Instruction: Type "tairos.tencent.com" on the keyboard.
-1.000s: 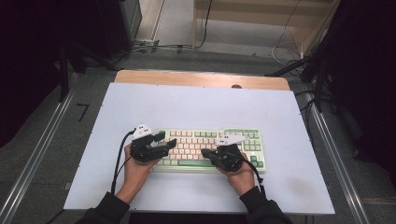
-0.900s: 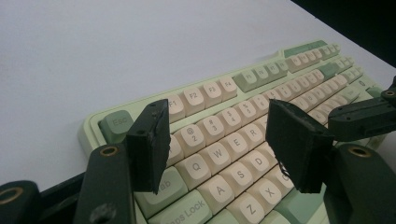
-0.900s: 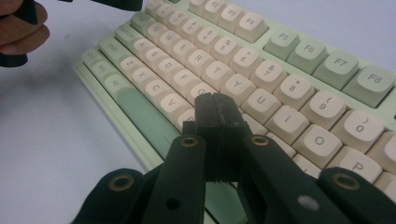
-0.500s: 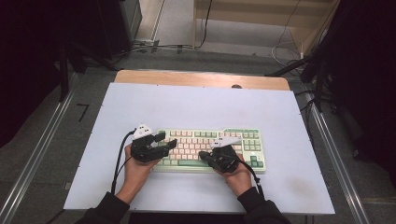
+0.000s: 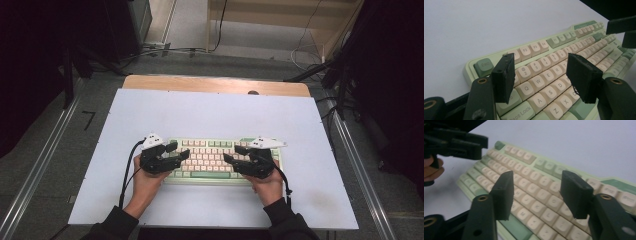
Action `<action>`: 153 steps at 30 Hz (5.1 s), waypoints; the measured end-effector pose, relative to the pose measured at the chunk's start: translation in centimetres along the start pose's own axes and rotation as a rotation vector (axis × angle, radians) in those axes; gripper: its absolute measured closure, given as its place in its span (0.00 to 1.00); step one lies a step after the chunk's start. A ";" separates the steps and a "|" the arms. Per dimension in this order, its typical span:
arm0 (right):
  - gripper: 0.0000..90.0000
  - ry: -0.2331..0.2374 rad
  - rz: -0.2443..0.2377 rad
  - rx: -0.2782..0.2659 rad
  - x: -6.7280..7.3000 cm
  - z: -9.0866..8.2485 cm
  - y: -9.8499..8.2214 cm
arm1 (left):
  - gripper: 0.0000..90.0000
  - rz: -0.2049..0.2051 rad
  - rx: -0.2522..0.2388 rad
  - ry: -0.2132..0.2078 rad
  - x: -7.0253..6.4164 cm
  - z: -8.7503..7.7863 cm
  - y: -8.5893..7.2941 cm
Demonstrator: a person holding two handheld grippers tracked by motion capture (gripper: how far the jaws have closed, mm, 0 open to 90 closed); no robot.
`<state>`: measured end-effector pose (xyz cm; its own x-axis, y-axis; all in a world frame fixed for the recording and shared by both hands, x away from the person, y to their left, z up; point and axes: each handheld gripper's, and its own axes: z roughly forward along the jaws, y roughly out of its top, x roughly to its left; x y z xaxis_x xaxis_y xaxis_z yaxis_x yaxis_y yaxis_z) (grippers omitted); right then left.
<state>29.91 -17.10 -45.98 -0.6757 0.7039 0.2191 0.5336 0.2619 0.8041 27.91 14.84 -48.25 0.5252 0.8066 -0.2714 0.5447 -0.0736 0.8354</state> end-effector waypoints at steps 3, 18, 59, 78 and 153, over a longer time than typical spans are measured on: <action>0.38 -0.020 0.036 -0.008 -0.9 -0.4 -0.1 | 0.45 0.000 0.000 -0.001 0.0 0.0 0.0; 0.37 -0.041 0.066 -0.013 -1.9 -1.0 -0.3 | 0.46 0.006 0.003 -0.017 -0.4 0.0 0.0; 0.38 -0.028 0.063 0.002 -1.6 -0.7 -0.4 | 1.00 0.122 0.155 -0.171 -3.2 2.3 -1.0; 0.38 -0.031 0.059 -0.002 -1.7 -0.7 -0.4 | 0.37 0.031 -0.028 -0.060 -2.0 0.5 0.1; 0.78 0.025 -0.004 0.027 -0.4 0.4 -0.6 | 0.39 -0.014 -0.093 0.046 -0.3 0.3 0.6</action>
<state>30.09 -17.21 -46.75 -0.6904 0.6858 0.2301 0.5440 0.2825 0.7901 28.27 14.37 -47.86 0.4862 0.8334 -0.2627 0.4873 -0.0091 0.8732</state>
